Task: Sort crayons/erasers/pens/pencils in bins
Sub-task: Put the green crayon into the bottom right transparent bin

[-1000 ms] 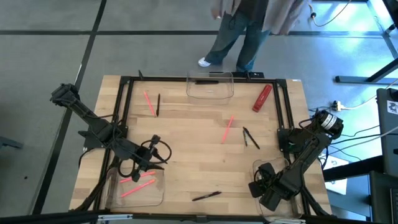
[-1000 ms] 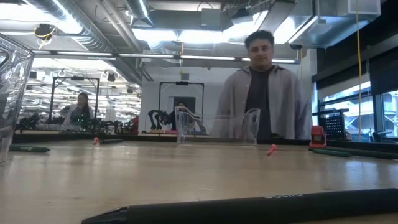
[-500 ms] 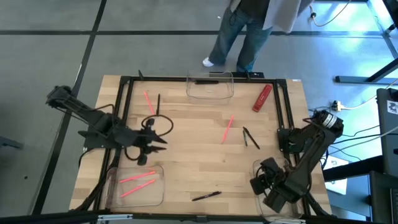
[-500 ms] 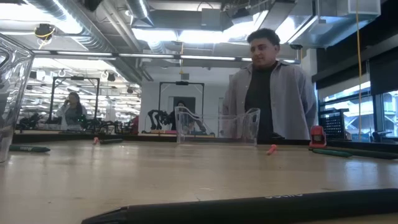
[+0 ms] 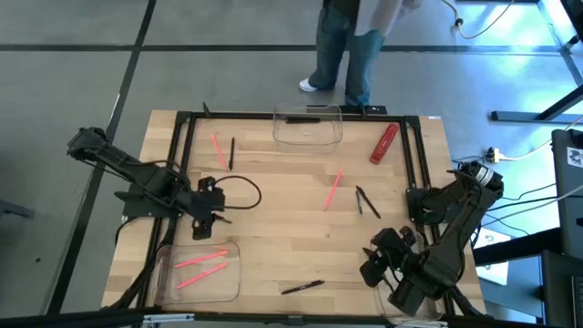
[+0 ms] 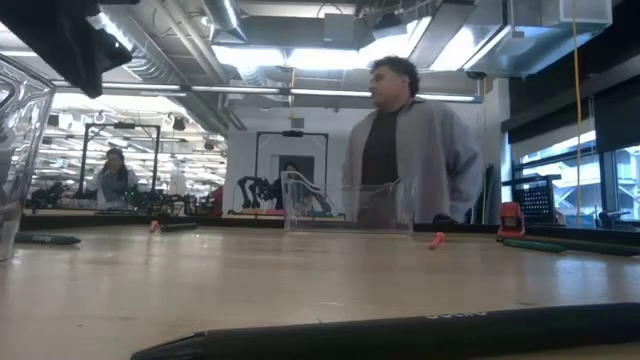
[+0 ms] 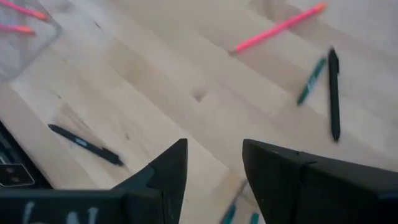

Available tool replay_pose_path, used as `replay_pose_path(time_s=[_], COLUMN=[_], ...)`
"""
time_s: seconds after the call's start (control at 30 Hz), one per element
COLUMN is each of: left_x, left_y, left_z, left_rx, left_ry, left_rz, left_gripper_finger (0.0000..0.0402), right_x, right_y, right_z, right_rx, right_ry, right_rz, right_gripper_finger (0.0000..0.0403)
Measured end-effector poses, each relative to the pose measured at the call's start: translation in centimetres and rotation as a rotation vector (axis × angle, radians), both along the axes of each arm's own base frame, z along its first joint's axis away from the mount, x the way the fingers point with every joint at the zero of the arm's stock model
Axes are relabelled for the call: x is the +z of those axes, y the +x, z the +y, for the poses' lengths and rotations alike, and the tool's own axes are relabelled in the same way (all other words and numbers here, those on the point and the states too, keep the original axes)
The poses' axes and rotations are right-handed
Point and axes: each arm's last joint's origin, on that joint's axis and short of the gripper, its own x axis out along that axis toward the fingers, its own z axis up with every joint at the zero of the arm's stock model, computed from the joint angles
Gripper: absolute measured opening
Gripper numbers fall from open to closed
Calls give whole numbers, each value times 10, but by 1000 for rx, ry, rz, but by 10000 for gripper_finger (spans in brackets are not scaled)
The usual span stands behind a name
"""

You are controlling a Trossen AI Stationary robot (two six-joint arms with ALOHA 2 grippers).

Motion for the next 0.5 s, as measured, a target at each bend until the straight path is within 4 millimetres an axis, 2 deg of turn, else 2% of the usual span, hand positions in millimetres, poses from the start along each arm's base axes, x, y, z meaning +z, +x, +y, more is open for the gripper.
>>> replay_pose_path(time_s=[0.5], left_x=[-27], left_y=[16], left_z=[-8], left_rx=[77], left_ry=[44], left_rz=[192], left_gripper_finger=[102], right_x=[2], right_y=[1], right_z=[0], right_rx=[57], right_ry=[-44], right_rz=[2], right_gripper_finger=[156])
